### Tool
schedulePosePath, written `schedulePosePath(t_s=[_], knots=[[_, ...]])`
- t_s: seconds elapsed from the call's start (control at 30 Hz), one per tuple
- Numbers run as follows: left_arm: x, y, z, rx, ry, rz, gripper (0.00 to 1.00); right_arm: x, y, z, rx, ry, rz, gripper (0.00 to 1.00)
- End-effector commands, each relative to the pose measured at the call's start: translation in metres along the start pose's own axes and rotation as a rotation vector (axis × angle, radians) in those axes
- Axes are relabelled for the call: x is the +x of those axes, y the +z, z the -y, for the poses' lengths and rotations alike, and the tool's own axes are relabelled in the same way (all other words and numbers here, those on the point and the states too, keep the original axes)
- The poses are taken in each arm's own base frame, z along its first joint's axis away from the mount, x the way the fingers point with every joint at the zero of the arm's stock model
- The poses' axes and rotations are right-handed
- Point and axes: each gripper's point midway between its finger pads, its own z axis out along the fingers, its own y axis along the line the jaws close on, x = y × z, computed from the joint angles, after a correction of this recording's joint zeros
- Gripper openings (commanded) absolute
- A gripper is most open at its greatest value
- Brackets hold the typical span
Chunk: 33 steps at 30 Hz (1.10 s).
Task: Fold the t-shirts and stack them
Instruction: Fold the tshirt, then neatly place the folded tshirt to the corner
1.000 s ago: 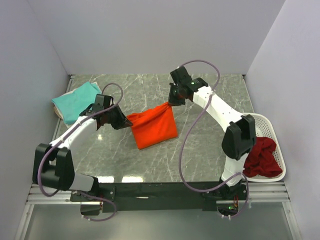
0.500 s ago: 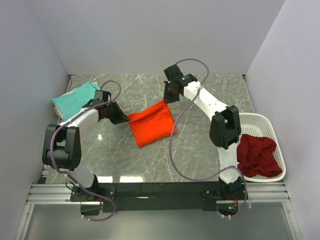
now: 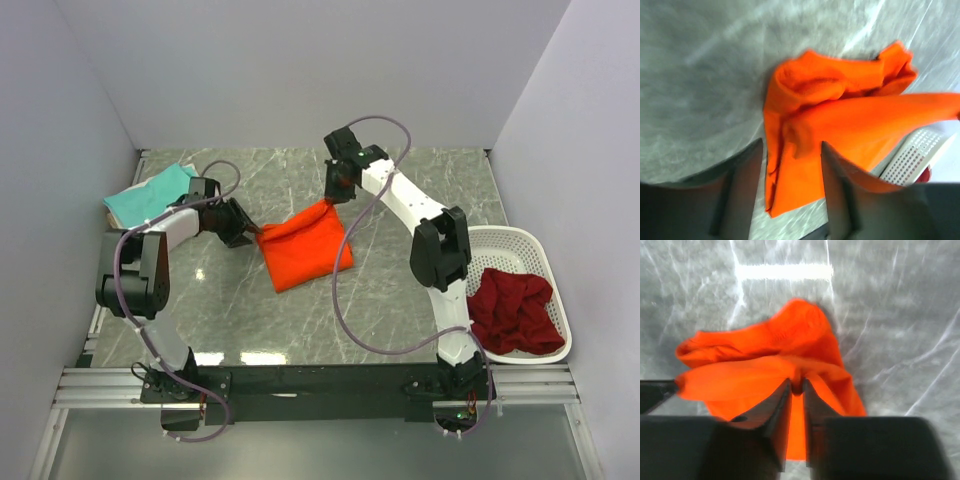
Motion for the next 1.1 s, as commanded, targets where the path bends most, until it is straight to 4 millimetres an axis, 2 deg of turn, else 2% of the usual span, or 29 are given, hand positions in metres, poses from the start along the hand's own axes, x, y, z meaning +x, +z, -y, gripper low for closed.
schedulePosePath(t_s=[0.0,0.03,0.07,0.13,0.2,0.23,0.27,0.37,0.4,0.5,0.53,0.6,0.63,0.7,0.73,0.8,0.83,0.87,1.03,1.07], knots=[[-0.039,-0.014,0.017,0.024,0.037,0.109,0.57,-0.028,0.0,0.002,0.001,-0.004,0.04,0.41],[-0.045,-0.018,0.019,0.021,0.044,0.127,0.69,-0.044,-0.012,-0.007,-0.026,-0.006,0.079,0.46],[-0.054,-0.024,0.025,0.022,0.056,0.161,0.73,-0.044,-0.015,-0.009,-0.028,-0.019,0.068,0.5],[-0.061,-0.034,0.033,0.027,0.087,0.194,0.79,-0.057,-0.026,-0.015,-0.048,-0.024,0.104,0.59],[-0.06,-0.041,0.041,0.056,0.112,0.202,0.8,-0.06,-0.033,-0.019,-0.069,-0.032,0.12,0.61],[-0.06,-0.044,0.045,0.077,0.123,0.209,0.8,-0.063,-0.047,-0.025,-0.101,-0.034,0.139,0.61],[-0.057,-0.044,0.045,0.086,0.127,0.206,0.81,-0.057,-0.042,-0.023,-0.104,-0.033,0.13,0.61],[-0.038,-0.044,0.043,0.12,0.145,0.187,0.81,-0.046,-0.053,-0.022,-0.127,-0.036,0.121,0.61],[-0.024,-0.04,0.037,0.116,0.141,0.16,0.81,-0.04,-0.053,-0.021,-0.128,-0.04,0.112,0.6],[0.002,-0.031,0.029,0.119,0.154,0.119,0.82,-0.023,-0.065,-0.022,-0.144,-0.063,0.094,0.58],[0.008,-0.03,0.027,0.122,0.157,0.11,0.82,-0.01,-0.061,-0.019,-0.136,-0.068,0.065,0.57],[0.022,-0.026,0.022,0.134,0.155,0.094,0.82,0.0,-0.07,-0.027,-0.172,-0.078,0.059,0.57],[0.028,-0.026,0.022,0.149,0.149,0.081,0.82,0.014,-0.065,-0.023,-0.165,-0.079,0.028,0.57],[0.037,-0.025,0.018,0.177,0.136,0.077,0.83,0.025,-0.072,-0.035,-0.221,-0.085,0.023,0.57],[0.041,-0.024,0.018,0.19,0.135,0.07,0.83,0.039,-0.065,-0.033,-0.223,-0.084,-0.013,0.57],[0.048,-0.021,0.011,0.195,0.123,0.062,0.83,0.049,-0.063,-0.039,-0.258,-0.075,-0.025,0.57],[0.047,-0.02,0.014,0.214,0.133,0.072,0.84,0.06,-0.057,-0.037,-0.256,-0.068,-0.053,0.57],[0.051,-0.017,0.008,0.211,0.128,0.06,0.84,0.063,-0.054,-0.038,-0.265,-0.067,-0.059,0.56],[0.054,-0.006,0.006,0.266,0.137,0.066,0.85,0.086,-0.035,-0.035,-0.278,-0.053,-0.13,0.56],[0.06,-0.002,-0.001,0.263,0.12,0.053,0.86,0.089,-0.032,-0.034,-0.276,-0.052,-0.141,0.56]])
